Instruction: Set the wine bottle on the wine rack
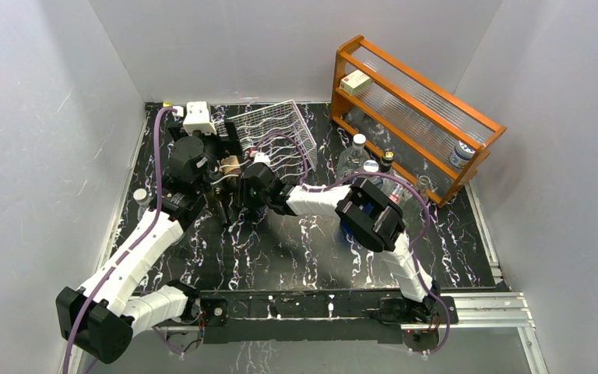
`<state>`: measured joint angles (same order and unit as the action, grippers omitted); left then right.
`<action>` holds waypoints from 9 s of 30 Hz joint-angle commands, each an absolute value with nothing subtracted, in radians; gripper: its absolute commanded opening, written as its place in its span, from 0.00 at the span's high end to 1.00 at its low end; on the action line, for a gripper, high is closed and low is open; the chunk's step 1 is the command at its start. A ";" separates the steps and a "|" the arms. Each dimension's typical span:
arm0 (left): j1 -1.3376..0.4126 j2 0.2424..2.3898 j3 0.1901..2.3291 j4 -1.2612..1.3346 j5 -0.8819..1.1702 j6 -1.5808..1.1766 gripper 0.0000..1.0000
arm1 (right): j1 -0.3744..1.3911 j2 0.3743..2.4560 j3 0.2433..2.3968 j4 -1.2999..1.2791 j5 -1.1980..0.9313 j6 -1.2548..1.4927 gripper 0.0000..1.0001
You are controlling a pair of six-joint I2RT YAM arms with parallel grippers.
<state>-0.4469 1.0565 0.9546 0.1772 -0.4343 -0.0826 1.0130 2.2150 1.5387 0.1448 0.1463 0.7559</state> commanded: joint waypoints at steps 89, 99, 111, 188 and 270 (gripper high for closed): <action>-0.434 1.025 0.863 0.364 0.511 -0.032 0.02 | 0.952 1.049 1.296 -0.775 0.707 0.443 0.03; -0.436 1.026 0.861 0.362 0.512 -0.028 0.02 | 0.786 1.049 1.234 -0.726 0.473 0.374 0.04; -0.435 1.025 0.861 0.358 0.511 -0.024 0.02 | 0.773 1.053 1.246 -0.743 0.389 0.292 0.18; -0.785 1.387 0.658 0.584 0.542 0.133 0.24 | 0.755 0.987 1.131 -0.298 0.074 0.679 0.69; -0.788 1.061 0.804 0.464 0.236 1.412 1.00 | 0.754 1.218 1.442 -0.770 -0.277 0.176 0.03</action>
<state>-0.7876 1.1015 0.7227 0.2962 0.2207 1.3239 0.7532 1.1923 1.4738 -0.7990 -0.1925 0.1974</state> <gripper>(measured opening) 0.607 0.972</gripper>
